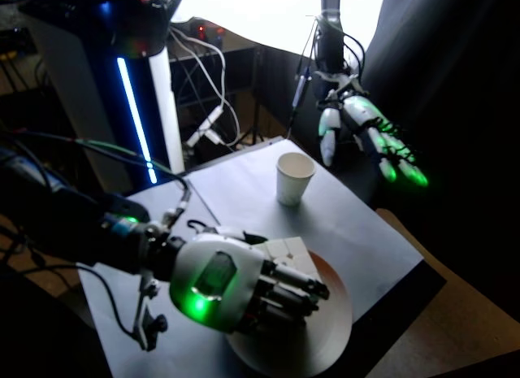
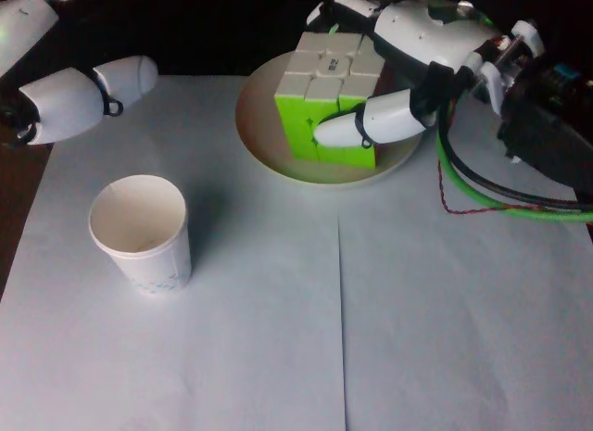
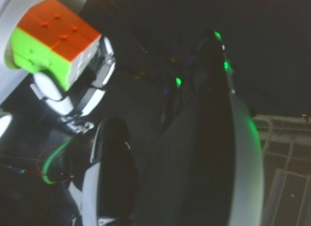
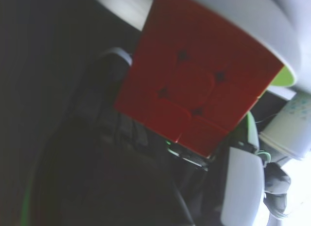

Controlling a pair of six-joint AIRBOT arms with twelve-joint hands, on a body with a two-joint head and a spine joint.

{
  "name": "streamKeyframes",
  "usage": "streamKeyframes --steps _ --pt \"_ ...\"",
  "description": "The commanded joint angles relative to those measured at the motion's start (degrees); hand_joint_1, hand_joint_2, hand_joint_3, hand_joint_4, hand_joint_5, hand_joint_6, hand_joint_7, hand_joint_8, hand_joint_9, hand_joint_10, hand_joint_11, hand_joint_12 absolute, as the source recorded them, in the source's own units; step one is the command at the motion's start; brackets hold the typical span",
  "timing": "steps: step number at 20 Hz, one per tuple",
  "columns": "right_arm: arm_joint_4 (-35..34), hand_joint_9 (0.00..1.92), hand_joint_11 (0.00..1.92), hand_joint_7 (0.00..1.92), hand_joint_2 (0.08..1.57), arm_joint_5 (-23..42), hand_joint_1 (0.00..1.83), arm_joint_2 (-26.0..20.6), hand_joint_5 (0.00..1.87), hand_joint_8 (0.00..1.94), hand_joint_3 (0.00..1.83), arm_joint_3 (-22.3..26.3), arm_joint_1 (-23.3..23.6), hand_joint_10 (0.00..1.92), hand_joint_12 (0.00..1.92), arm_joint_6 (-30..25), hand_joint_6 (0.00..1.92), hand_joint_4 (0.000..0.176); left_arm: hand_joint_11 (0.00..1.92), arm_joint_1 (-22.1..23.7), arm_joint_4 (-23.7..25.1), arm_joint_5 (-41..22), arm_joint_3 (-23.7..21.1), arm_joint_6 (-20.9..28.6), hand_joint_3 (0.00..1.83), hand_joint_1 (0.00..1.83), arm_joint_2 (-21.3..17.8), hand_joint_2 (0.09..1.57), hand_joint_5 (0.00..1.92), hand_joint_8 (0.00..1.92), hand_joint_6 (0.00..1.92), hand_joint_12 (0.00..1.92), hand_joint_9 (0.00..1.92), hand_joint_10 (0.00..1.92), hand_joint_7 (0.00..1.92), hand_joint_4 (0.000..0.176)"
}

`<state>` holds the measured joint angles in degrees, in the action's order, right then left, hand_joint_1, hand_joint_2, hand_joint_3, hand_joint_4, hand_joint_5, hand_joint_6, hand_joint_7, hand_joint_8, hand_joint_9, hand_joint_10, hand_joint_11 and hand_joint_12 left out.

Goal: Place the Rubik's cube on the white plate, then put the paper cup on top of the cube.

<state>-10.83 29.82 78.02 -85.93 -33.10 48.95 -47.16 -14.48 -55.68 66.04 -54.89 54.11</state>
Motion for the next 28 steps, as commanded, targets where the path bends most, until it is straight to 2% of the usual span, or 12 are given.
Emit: streamKeyframes --steps 1,4,6,8,10,12,13,17,20,23,25,28 --pt "-0.2 0.03 0.0 0.18 1.19 6.7 0.95 -0.2 0.03 0.24 0.0 -0.1 0.9 0.97 1.61 0.0 0.32 0.049 0.0 0.4 0.0 -7.6 0.2 0.2 0.0 0.38 0.0 1.37 0.13 0.0 0.0 0.01 0.0 0.0 0.0 0.064" --pt "-0.2 0.08 0.0 0.0 1.14 6.7 0.67 -0.2 0.0 0.0 0.0 0.1 0.9 0.15 0.88 0.0 0.0 0.14 0.0 0.4 0.0 -7.6 0.2 0.2 0.0 0.41 0.0 1.36 0.14 0.0 0.0 0.02 0.0 0.0 0.0 0.094" --pt "-0.2 0.05 0.0 0.0 1.11 6.7 0.61 -0.3 0.0 0.0 0.0 0.5 0.9 0.04 0.54 0.0 0.0 0.147 0.0 0.3 0.0 -7.7 0.2 0.2 0.0 0.43 0.0 1.36 0.14 0.0 0.0 0.04 0.0 0.0 0.0 0.081" --pt "-0.2 0.04 0.0 0.0 1.09 6.7 0.62 -0.3 0.0 0.0 0.0 1.2 0.9 0.01 0.53 0.5 0.0 0.092 0.0 0.3 -0.1 -7.8 0.2 0.3 0.0 0.39 0.0 1.35 0.14 0.0 0.0 0.1 0.0 0.0 0.0 0.086" --pt "-0.2 0.0 0.0 0.0 1.1 6.8 0.71 -1.8 0.0 0.0 0.0 2.6 0.9 0.0 0.3 3.3 0.0 0.13 0.0 0.0 -0.3 -7.9 0.1 0.3 0.0 0.37 0.0 1.35 0.14 0.0 0.0 0.06 0.0 0.0 0.0 0.09" --pt "-0.2 0.07 0.0 0.0 1.09 9.1 0.64 -3.8 0.0 0.0 0.0 4.4 1.1 0.02 0.85 4.3 0.0 0.166 0.0 -0.2 -0.4 -8.0 0.1 0.4 0.0 0.3 0.0 1.35 0.13 0.0 0.0 0.0 0.0 0.0 0.0 0.095" --pt "-0.2 0.0 0.0 0.0 1.11 11.5 0.62 -5.4 0.0 0.0 0.0 6.2 1.0 0.0 0.21 4.4 0.0 0.176 0.0 -0.2 -0.4 -8.1 0.0 0.4 0.0 0.33 -0.1 1.36 0.12 0.0 0.0 0.0 0.0 0.0 0.0 0.092" --pt "1.2 0.0 0.0 0.0 1.12 21.2 0.58 -13.1 0.0 0.0 0.01 13.9 0.5 0.0 0.0 4.4 0.0 0.152 0.0 -1.3 0.0 -9.6 -1.7 0.4 0.0 0.38 -1.9 1.35 0.13 0.0 0.0 0.0 0.0 0.0 0.0 0.083" --pt "2.6 0.0 0.0 0.0 1.09 26.6 0.66 -17.7 0.0 0.0 0.0 18.8 -2.7 0.0 0.0 4.4 0.0 0.176 0.0 -2.3 0.2 -11.1 -2.8 0.4 0.0 0.37 -2.9 1.33 0.09 0.0 0.0 0.0 0.0 0.0 0.0 0.086" --pt "3.9 0.1 0.0 0.02 1.13 30.4 0.63 -21.6 0.01 0.01 0.0 23.2 -7.5 0.08 0.49 4.4 0.0 0.093 0.0 -3.4 0.8 -12.6 -4.2 0.4 0.0 0.28 -4.2 1.28 0.05 0.0 0.0 0.0 0.0 0.0 0.0 0.067" --pt "4.0 0.0 0.0 0.26 1.18 32.4 0.8 -23.8 0.22 0.08 0.0 25.8 -10.9 0.84 1.36 4.4 0.27 0.0 0.01 -4.9 1.3 -14.3 -5.7 0.4 0.0 0.37 -5.5 1.26 0.06 0.0 0.0 0.01 0.0 0.0 0.0 0.076" --pt "3.9 0.1 0.0 0.11 1.24 33.8 0.85 -25.5 0.01 1.29 0.0 28.4 -16.2 1.46 1.77 4.5 1.26 0.0 0.0 -7.1 2.9 -16.8 -8.3 0.4 0.0 0.36 -7.6 1.22 0.06 0.0 0.0 0.26 0.0 0.0 0.0 0.067"
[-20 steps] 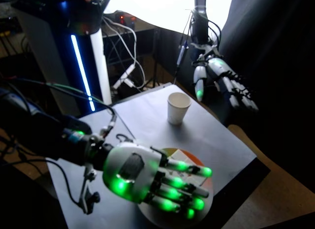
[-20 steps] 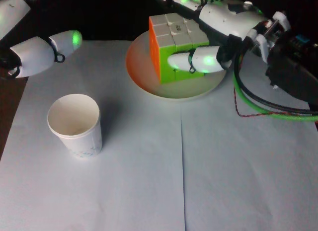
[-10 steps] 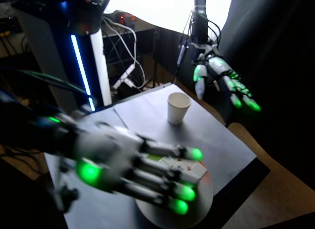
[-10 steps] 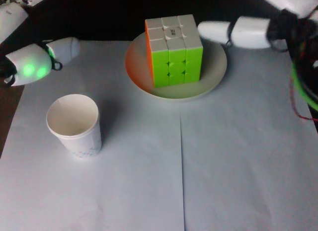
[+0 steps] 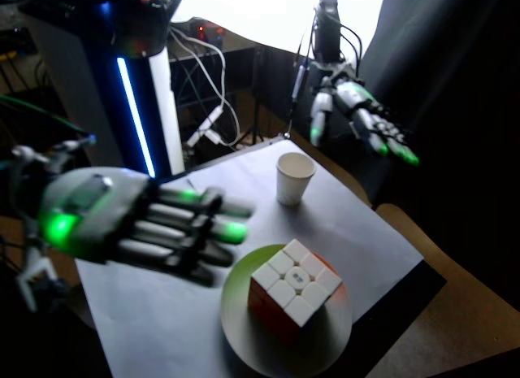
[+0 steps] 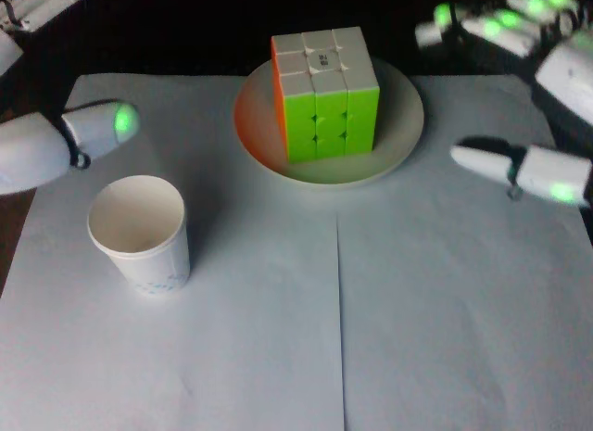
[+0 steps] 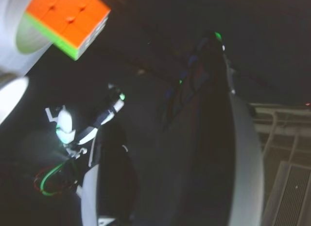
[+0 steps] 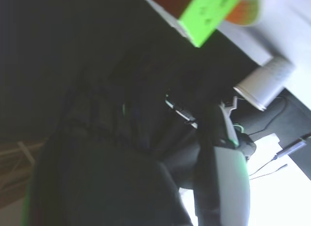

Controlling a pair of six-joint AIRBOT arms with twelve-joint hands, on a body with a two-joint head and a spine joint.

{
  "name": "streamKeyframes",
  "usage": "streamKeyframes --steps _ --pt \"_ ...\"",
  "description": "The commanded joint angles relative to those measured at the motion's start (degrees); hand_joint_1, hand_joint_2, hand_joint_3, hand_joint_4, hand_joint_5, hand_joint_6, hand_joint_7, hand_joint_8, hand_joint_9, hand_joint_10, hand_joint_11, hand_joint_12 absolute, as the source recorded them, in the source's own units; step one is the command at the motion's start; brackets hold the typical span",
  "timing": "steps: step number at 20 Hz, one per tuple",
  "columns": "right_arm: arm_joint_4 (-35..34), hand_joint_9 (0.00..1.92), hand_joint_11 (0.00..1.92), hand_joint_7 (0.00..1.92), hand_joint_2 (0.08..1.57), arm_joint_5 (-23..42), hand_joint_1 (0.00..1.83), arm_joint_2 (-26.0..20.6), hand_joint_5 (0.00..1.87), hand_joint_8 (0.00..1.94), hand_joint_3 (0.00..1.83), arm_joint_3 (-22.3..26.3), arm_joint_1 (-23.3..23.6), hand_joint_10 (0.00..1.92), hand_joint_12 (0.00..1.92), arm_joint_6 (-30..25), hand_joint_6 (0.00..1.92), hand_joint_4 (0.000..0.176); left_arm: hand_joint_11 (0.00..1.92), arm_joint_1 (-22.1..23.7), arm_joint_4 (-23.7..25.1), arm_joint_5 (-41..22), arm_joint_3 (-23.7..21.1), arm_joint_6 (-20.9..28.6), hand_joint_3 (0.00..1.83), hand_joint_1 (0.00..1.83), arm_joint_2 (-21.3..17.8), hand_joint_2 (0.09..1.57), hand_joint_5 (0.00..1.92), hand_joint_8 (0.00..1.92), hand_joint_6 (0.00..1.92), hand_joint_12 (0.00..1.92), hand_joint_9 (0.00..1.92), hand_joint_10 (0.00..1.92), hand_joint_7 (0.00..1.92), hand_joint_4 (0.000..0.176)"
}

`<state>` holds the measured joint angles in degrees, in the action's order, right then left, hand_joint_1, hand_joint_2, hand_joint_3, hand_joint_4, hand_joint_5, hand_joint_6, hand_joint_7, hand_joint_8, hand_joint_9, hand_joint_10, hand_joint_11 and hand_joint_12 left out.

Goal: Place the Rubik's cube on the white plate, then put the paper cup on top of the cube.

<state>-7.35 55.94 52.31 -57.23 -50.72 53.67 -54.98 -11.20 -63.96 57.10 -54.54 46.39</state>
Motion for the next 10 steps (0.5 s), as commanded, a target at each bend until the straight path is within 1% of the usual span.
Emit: streamKeyframes --steps 1,2,3,4,5,6,7,8,9,10 --pt "0.2 0.09 0.0 0.1 1.24 7.9 0.92 -0.4 0.01 1.44 0.0 0.5 0.2 1.45 1.56 -0.3 1.4 0.0 0.0 -0.1 0.4 -9.1 -0.5 0.1 0.0 0.33 -0.8 1.15 0.05 0.0 0.0 0.31 0.0 0.0 0.0 0.083" --pt "-0.2 0.13 0.0 0.12 1.24 7.9 0.93 -0.8 0.02 1.41 0.0 1.2 -1.4 1.41 1.56 -0.3 1.4 0.0 0.0 -1.9 1.2 -10.6 -2.1 0.1 0.0 0.35 -2.0 1.13 0.05 0.0 0.0 0.31 0.0 0.0 0.0 0.086" --pt "-0.5 0.18 0.0 0.12 1.23 7.9 0.91 -0.8 0.03 1.36 0.0 1.4 -1.9 1.39 1.65 -0.3 1.4 0.0 0.0 -2.9 1.5 -11.2 -2.7 0.3 0.0 0.36 -2.4 1.1 0.04 0.0 0.0 0.25 0.0 0.0 0.0 0.092" --pt "-1.1 0.19 0.0 0.14 1.22 7.9 0.89 -0.8 0.05 1.38 0.0 1.5 -2.5 1.46 1.72 -0.3 1.38 0.0 0.0 -4.8 1.9 -12.1 -3.8 1.3 0.0 0.36 -3.2 1.06 0.02 0.0 0.0 0.07 0.0 0.0 0.0 0.125" --pt "-1.3 0.18 0.0 0.11 1.22 7.9 0.86 -0.7 0.03 1.44 0.0 1.5 -2.7 1.53 1.8 -0.3 1.45 0.0 0.0 -6.1 2.2 -12.6 -4.2 2.4 0.0 0.37 -3.5 1.07 0.0 0.0 0.0 0.07 0.0 0.0 0.0 0.131" --pt "-1.4 0.16 0.0 0.1 1.22 7.9 0.87 -0.6 0.02 1.44 0.0 1.5 -2.8 1.54 1.81 -0.3 1.45 0.0 0.0 -7.3 2.3 -13.1 -4.5 3.2 0.0 0.35 -3.7 1.06 0.0 0.0 0.0 0.11 0.0 0.0 0.0 0.148" --pt "-1.5 0.15 0.0 0.09 1.25 7.9 0.86 -0.5 0.02 1.43 0.01 1.5 -2.9 1.48 1.74 -0.3 1.4 0.0 0.0 -9.7 2.1 -14.1 -5.2 3.8 0.0 0.36 -3.9 1.04 0.0 0.0 0.0 0.26 0.0 0.0 0.0 0.139" --pt "-1.6 0.14 0.0 0.08 1.26 7.9 0.85 -0.5 0.01 1.43 0.01 1.5 -3.0 1.48 1.72 -0.3 1.39 0.0 0.0 -11.3 1.7 -14.3 -5.7 3.8 0.0 0.36 -3.9 1.04 0.0 0.0 0.0 0.28 0.01 0.0 0.0 0.103" --pt "-1.6 0.11 0.0 0.07 1.25 7.9 0.85 -0.3 0.0 1.42 0.0 1.5 -3.0 1.48 1.69 -0.3 1.41 0.0 0.0 -12.0 1.6 -13.6 -5.9 3.9 0.01 0.37 -3.7 1.07 0.0 0.0 0.0 0.29 0.0 0.0 0.0 0.084" --pt "-1.8 0.05 0.0 0.05 1.23 7.9 0.86 -0.2 0.0 1.45 0.0 1.5 -3.0 1.53 1.61 -0.3 1.46 0.008 0.0 -12.2 1.4 -12.1 -5.8 4.0 0.0 0.37 -3.1 1.05 0.0 0.0 0.0 0.36 0.0 0.0 0.0 0.121"
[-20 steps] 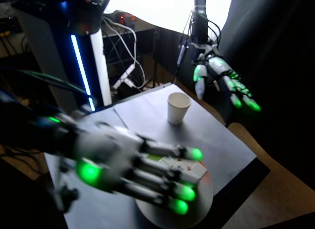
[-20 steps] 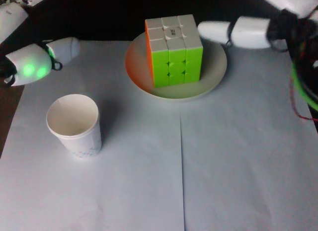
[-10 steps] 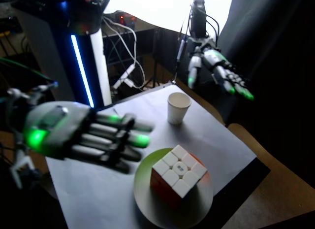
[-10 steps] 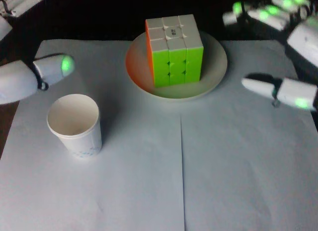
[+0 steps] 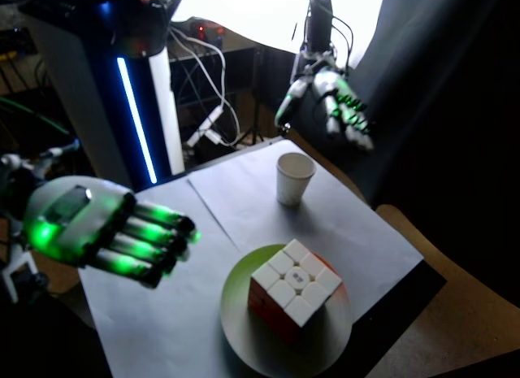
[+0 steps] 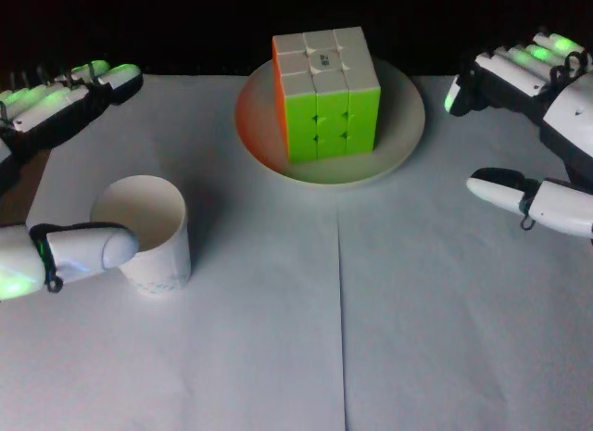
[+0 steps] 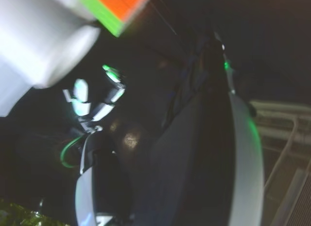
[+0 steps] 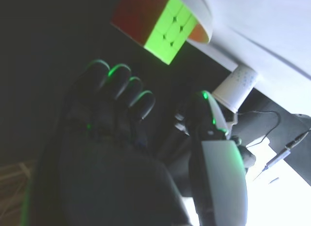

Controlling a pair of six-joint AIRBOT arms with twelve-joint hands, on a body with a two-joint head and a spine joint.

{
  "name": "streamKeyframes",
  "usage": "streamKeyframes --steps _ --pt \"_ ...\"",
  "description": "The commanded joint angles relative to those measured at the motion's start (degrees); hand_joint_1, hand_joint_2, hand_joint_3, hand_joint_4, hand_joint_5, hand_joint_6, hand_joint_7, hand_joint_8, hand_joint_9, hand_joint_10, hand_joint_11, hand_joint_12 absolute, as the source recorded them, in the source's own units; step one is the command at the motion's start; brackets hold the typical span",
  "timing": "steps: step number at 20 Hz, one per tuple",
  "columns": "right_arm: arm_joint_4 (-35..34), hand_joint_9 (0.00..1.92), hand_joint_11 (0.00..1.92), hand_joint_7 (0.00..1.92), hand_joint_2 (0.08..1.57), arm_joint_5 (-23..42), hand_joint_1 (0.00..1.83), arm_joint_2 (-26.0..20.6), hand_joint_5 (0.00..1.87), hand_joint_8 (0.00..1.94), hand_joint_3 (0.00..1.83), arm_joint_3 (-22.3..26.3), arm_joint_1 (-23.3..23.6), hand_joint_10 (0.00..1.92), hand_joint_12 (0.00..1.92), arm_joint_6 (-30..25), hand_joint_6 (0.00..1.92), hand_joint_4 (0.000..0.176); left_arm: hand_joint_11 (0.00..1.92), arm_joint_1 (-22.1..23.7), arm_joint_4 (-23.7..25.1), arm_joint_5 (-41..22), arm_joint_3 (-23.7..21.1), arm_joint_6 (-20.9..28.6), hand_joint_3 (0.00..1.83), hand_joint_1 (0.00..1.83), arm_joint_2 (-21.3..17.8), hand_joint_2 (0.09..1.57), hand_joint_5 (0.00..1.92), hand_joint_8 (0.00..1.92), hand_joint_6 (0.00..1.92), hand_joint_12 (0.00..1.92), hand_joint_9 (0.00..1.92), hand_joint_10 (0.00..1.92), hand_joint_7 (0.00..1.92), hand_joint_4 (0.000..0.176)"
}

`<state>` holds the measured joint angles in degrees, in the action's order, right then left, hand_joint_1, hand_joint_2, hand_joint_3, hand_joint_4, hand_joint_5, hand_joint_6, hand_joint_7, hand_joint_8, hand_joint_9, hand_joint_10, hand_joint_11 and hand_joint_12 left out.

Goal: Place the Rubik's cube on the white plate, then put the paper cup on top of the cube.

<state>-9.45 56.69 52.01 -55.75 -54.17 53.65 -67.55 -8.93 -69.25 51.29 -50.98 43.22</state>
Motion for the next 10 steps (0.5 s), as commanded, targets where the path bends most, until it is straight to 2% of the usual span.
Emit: streamKeyframes --steps 1,2,3,4,5,6,7,8,9,10 --pt "0.2 0.07 0.0 0.06 1.23 7.2 0.85 0.3 0.0 1.44 0.0 0.0 0.5 1.53 1.66 -0.2 1.46 0.002 0.0 0.4 -1.1 -5.7 0.3 0.4 0.0 0.39 0.9 1.04 0.0 0.0 0.0 0.33 0.0 0.0 0.0 0.124" --pt "0.1 0.08 0.0 0.05 1.24 7.2 0.87 0.4 0.0 1.48 0.0 0.0 0.4 1.53 1.64 -0.2 1.47 0.0 0.0 0.4 -1.3 -4.5 0.8 0.4 0.0 0.47 1.9 1.04 0.0 0.0 0.0 0.27 0.0 0.0 0.0 0.097" --pt "0.0 0.05 0.0 0.04 1.25 7.2 0.84 0.6 0.0 1.44 0.0 0.0 0.4 1.48 1.52 -0.2 1.46 0.0 0.0 0.4 -1.6 -3.3 1.3 0.4 0.0 0.53 2.8 1.02 0.0 0.0 0.0 0.02 0.0 0.0 0.0 0.125" --pt "0.0 0.04 0.0 0.03 1.26 7.2 0.81 0.8 0.0 1.43 0.0 0.0 0.4 1.47 1.46 -0.2 1.45 0.007 0.0 0.4 -2.0 -2.2 1.9 0.5 0.0 0.33 3.9 0.97 0.0 0.0 0.0 0.0 0.0 0.0 0.0 0.147" --pt "0.0 0.05 0.0 0.05 1.23 7.2 0.84 0.8 0.0 1.45 0.0 0.0 0.4 1.55 1.63 -0.2 1.49 0.003 0.0 0.4 -2.7 -1.1 2.7 0.5 0.0 0.19 4.9 0.93 0.0 0.0 0.0 0.0 0.0 0.0 0.0 0.162" --pt "0.0 0.03 0.0 0.04 1.23 7.2 0.83 0.9 0.0 1.46 0.0 0.0 0.4 1.59 1.72 -0.2 1.5 0.004 0.0 0.4 -2.9 -0.3 3.3 1.1 0.0 0.13 5.7 0.92 0.0 0.0 0.0 0.0 0.0 0.0 0.0 0.157" --pt "0.0 0.04 0.0 0.05 1.22 7.2 0.85 1.0 0.0 1.45 0.0 0.0 0.4 1.57 1.69 -0.2 1.5 0.023 0.0 0.4 -2.9 0.3 3.7 1.5 0.0 0.15 6.2 0.92 0.0 0.0 0.0 0.0 0.0 0.0 0.0 0.17" --pt "0.0 0.05 0.0 0.05 1.21 7.2 0.87 1.1 0.0 1.46 0.0 0.0 0.4 1.58 1.7 -0.2 1.49 0.027 0.0 0.4 -3.1 1.0 4.2 1.7 0.0 0.18 6.7 0.92 0.0 0.0 0.0 0.0 0.0 0.0 0.0 0.175" --pt "0.0 0.01 0.0 0.02 1.21 7.2 0.88 1.1 0.0 1.48 0.0 0.0 0.4 1.61 1.72 -0.2 1.5 0.035 0.0 0.4 -3.2 1.7 4.5 1.8 0.0 0.2 7.1 0.93 0.0 0.0 0.0 0.0 0.0 0.0 0.0 0.168" --pt "-0.1 0.04 0.0 0.03 1.23 7.2 0.84 1.1 0.0 1.47 0.0 0.0 0.4 1.55 1.76 -0.2 1.49 0.018 0.0 0.5 -3.3 2.0 4.7 1.8 0.02 0.46 7.5 1.01 0.0 0.0 0.0 0.0 0.0 0.0 0.01 0.145"
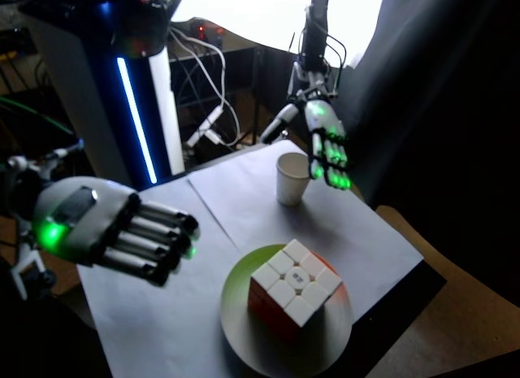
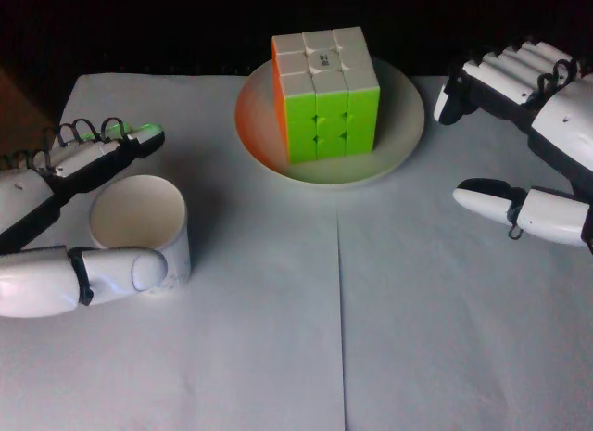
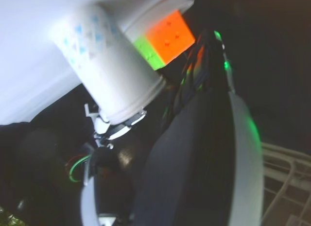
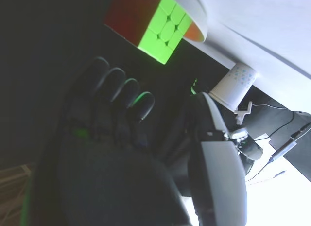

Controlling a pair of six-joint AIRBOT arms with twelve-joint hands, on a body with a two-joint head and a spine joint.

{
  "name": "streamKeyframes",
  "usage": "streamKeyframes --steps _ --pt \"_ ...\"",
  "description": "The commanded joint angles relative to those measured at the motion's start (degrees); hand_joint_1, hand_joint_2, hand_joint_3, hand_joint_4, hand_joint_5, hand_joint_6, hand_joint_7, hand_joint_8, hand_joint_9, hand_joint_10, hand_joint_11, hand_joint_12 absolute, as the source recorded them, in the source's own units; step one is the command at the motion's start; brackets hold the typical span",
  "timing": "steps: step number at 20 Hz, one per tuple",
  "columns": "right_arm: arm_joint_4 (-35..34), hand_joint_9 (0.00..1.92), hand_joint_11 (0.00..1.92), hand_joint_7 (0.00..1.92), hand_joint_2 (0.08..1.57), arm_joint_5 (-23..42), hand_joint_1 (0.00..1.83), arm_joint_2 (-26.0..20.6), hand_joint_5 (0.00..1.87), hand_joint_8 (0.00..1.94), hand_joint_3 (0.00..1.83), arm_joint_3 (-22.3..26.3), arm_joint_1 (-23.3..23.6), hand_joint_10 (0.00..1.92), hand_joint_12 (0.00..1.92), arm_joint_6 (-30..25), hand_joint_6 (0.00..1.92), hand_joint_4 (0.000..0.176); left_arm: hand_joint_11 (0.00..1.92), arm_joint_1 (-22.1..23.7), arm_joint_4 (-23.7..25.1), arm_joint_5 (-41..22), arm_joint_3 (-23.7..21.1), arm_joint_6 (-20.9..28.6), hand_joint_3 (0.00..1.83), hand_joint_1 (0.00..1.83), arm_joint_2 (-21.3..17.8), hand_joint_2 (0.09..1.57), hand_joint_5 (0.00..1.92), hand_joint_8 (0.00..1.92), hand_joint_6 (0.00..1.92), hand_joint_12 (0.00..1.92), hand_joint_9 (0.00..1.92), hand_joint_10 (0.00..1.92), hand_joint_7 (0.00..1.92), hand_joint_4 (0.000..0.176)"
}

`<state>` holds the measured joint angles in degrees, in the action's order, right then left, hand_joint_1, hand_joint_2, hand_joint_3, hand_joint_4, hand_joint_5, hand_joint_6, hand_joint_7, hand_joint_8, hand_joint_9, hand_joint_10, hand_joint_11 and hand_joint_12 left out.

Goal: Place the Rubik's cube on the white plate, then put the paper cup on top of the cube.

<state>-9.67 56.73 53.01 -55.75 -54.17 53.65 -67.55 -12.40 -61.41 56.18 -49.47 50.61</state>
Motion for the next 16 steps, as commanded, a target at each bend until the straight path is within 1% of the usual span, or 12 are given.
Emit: streamKeyframes --steps 1,2,3,5,7,9,10,11,12,13,14,16 --pt "0.1 0.03 0.0 0.03 1.24 7.1 0.86 0.1 0.0 1.47 0.01 0.0 0.4 1.52 1.72 -0.2 1.45 0.001 0.0 0.5 -0.1 -5.6 0.2 0.3 0.01 0.75 0.5 1.09 0.06 0.01 0.01 0.24 0.05 0.0 0.12 0.119" --pt "0.1 0.04 0.0 0.03 1.22 7.1 0.88 0.1 0.0 1.51 0.0 0.0 0.4 1.6 1.83 -0.2 1.48 0.015 0.0 0.6 -0.3 -5.6 0.3 0.3 0.01 0.95 0.7 1.14 0.3 0.04 0.1 0.57 0.19 0.06 0.31 0.095" --pt "0.1 0.04 0.0 0.03 1.22 7.1 0.86 0.1 0.0 1.52 0.0 0.0 0.4 1.64 1.88 -0.2 1.47 0.014 0.0 0.7 -0.3 -5.6 0.3 0.3 0.01 0.95 0.7 1.16 0.35 0.04 0.16 0.67 0.21 0.07 0.35 0.107" --pt "-0.1 0.02 0.0 0.02 1.2 7.1 0.85 0.2 0.0 1.51 0.0 0.0 0.2 1.66 1.92 -0.2 1.49 0.028 0.0 0.8 -0.3 -5.6 0.4 0.3 0.0 0.98 0.7 1.16 0.2 0.02 0.79 0.81 0.23 0.13 0.41 0.121" --pt "-0.1 0.02 0.0 0.0 1.2 7.1 0.84 0.2 0.0 1.51 0.0 0.0 0.2 1.67 1.92 -0.2 1.47 0.033 0.0 1.0 -0.3 -5.6 0.4 0.3 0.0 0.97 0.7 1.16 0.18 0.02 0.9 0.87 0.25 0.16 0.46 0.131" --pt "-0.1 0.02 0.0 0.02 1.21 7.1 0.87 0.3 0.0 1.52 0.0 0.0 0.1 1.67 1.92 -0.3 1.46 0.016 0.0 1.1 -0.3 -5.8 0.4 0.4 0.0 0.94 0.7 1.16 0.13 0.09 1.1 1.24 0.14 0.63 0.5 0.163" --pt "-0.1 0.04 0.0 0.01 1.23 7.1 0.82 0.4 0.0 1.5 0.01 0.0 0.1 1.62 1.86 -0.3 1.44 0.021 0.0 1.2 -0.3 -5.9 0.5 0.5 0.0 0.93 0.7 1.16 0.14 0.73 1.15 1.44 0.07 1.06 0.31 0.16" --pt "-0.1 0.04 0.0 0.0 1.25 7.1 0.81 0.4 0.0 1.46 0.01 0.0 0.1 1.56 1.76 -0.3 1.41 0.015 0.0 1.2 -0.3 -6.1 0.5 0.6 0.0 0.93 0.7 1.15 0.17 0.49 1.05 1.22 0.1 0.74 0.31 0.157" --pt "-0.1 0.07 0.0 0.0 1.26 7.1 0.81 0.4 0.0 1.48 0.01 0.0 0.0 1.55 1.74 -0.3 1.4 0.0 0.0 1.2 -0.3 -6.4 0.5 0.9 0.0 0.94 0.7 1.15 0.2 0.32 0.94 1.2 0.16 0.62 0.37 0.14" --pt "-0.2 0.03 0.0 0.0 1.24 7.1 0.85 0.4 0.0 1.5 0.0 0.0 0.0 1.61 1.84 -0.3 1.4 0.025 0.0 1.2 -0.3 -6.8 0.5 1.1 0.0 0.96 0.7 1.14 0.2 0.59 1.0 1.52 0.13 0.98 0.36 0.115" --pt "-0.2 0.02 0.0 0.0 1.24 7.1 0.87 0.4 0.0 1.51 0.0 0.0 0.0 1.65 1.9 -0.3 1.42 0.014 0.0 1.2 -0.3 -7.1 0.5 1.3 0.0 0.95 0.6 1.15 0.18 0.85 1.05 1.53 0.09 1.09 0.27 0.128" --pt "-0.3 0.01 0.0 0.0 1.23 7.1 0.89 0.5 0.0 1.48 0.0 0.0 -0.1 1.64 1.92 -0.3 1.4 0.021 0.0 1.3 0.2 -7.9 0.4 1.8 0.0 0.9 0.4 1.16 0.17 0.93 0.97 1.68 0.07 1.18 0.24 0.139"
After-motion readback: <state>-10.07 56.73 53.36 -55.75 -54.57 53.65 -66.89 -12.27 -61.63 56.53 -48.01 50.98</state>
